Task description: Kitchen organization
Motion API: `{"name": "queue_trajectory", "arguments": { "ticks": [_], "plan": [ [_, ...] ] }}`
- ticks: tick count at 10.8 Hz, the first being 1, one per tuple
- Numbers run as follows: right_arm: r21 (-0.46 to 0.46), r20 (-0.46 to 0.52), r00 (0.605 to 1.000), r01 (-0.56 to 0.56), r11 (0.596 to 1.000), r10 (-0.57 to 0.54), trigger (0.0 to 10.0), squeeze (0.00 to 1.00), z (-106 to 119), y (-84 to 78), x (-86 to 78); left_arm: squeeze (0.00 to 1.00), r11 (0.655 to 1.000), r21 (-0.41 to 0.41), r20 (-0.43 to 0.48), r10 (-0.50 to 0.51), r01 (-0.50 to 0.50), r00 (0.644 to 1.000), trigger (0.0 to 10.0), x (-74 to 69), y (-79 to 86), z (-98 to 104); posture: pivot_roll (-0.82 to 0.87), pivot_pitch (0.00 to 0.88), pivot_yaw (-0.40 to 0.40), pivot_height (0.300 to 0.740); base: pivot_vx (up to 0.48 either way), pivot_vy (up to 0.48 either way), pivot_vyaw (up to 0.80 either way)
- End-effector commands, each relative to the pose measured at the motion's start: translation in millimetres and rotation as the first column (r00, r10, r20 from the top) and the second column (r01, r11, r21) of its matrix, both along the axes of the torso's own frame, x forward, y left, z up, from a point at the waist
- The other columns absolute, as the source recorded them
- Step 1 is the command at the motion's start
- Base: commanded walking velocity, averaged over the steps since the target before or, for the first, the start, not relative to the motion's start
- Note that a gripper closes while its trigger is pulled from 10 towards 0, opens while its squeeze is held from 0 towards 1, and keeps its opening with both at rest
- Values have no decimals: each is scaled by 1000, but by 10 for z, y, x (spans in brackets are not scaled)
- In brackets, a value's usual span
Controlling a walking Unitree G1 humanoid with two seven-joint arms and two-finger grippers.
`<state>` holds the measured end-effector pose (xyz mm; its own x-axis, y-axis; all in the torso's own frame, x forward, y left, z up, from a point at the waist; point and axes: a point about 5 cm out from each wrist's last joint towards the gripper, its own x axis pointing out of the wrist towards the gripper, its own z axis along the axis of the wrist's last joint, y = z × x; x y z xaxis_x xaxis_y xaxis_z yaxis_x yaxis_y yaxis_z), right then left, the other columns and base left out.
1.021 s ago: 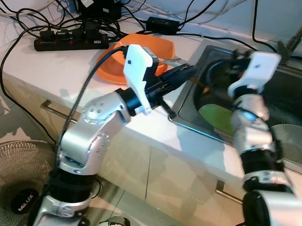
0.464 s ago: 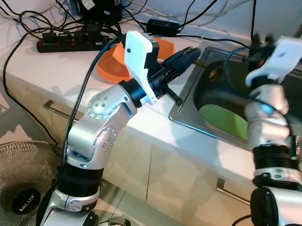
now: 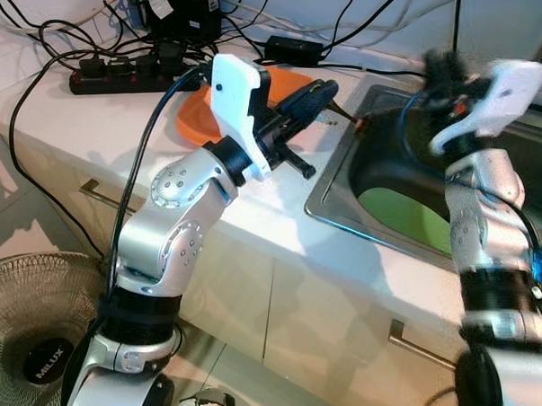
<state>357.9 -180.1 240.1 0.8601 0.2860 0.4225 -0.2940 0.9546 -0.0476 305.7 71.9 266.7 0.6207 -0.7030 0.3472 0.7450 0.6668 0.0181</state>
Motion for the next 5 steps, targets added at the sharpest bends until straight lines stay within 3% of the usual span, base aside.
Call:
{"name": "queue_trajectory", "arguments": {
  "ticks": [1,2,3,5],
  "plan": [
    [-29,9,998,-58,998,59,10000,0,34,33,-34,0,1000,-6,30,12,-12,999,10000,8,16,70,89,41,31,740,0,0,0],
    [-45,5,994,-113,993,113,10000,0,29,68,-70,0,1000,-7,29,13,-13,1000,10000,13,22,71,87,44,33,740,0,0,0],
    [-124,-16,968,-249,961,249,10000,0,-37,144,-185,0,1000,-10,19,5,-5,1000,10000,15,13,64,75,48,37,740,0,0,0],
    [-145,-29,946,-322,935,322,10000,0,-57,164,-273,0,1000,-13,8,-7,7,1000,10000,15,-6,50,70,53,41,740,0,0,0]
  ]
}}
